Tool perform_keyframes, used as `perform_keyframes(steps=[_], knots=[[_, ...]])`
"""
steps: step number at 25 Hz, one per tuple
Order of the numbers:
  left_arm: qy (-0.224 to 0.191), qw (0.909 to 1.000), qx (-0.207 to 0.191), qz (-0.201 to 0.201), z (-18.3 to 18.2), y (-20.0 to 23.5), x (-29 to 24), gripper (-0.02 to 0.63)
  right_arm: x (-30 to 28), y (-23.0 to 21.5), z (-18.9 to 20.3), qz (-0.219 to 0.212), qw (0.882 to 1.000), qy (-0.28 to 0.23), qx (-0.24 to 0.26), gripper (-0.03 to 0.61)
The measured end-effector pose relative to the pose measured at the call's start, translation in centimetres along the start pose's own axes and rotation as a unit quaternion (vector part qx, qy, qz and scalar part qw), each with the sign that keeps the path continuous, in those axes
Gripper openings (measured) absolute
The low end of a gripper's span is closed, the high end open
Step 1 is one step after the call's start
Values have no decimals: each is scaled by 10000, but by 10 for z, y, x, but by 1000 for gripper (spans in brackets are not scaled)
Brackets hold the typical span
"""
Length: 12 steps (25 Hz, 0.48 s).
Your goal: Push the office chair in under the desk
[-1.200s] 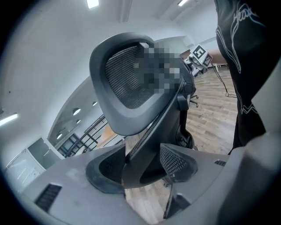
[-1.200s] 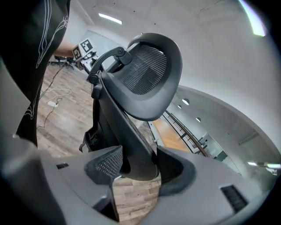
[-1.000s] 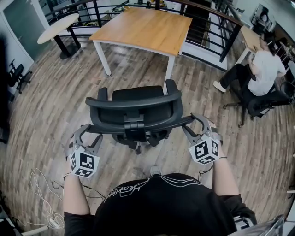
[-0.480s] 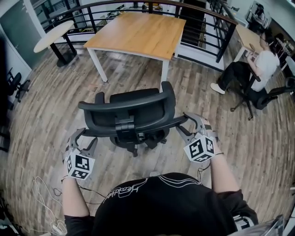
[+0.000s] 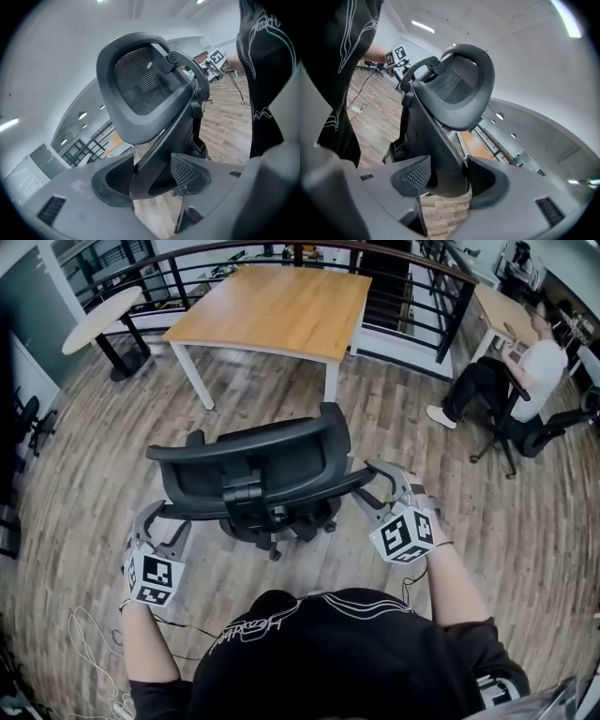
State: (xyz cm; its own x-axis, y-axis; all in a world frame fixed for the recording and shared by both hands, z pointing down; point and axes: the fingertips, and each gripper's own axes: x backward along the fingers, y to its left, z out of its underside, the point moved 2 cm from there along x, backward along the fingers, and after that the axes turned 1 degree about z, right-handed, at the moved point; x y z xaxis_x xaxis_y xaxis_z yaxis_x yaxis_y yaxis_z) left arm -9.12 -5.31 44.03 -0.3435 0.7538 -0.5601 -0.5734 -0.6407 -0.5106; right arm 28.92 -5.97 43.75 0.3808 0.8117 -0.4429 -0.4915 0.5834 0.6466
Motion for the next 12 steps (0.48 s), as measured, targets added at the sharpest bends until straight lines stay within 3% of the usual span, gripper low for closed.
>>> perform_keyframes(steps=[12], knots=[[-173,9996,-242,29,10,12,-24,245,-18,12,6,207,9989,366,-198,265]])
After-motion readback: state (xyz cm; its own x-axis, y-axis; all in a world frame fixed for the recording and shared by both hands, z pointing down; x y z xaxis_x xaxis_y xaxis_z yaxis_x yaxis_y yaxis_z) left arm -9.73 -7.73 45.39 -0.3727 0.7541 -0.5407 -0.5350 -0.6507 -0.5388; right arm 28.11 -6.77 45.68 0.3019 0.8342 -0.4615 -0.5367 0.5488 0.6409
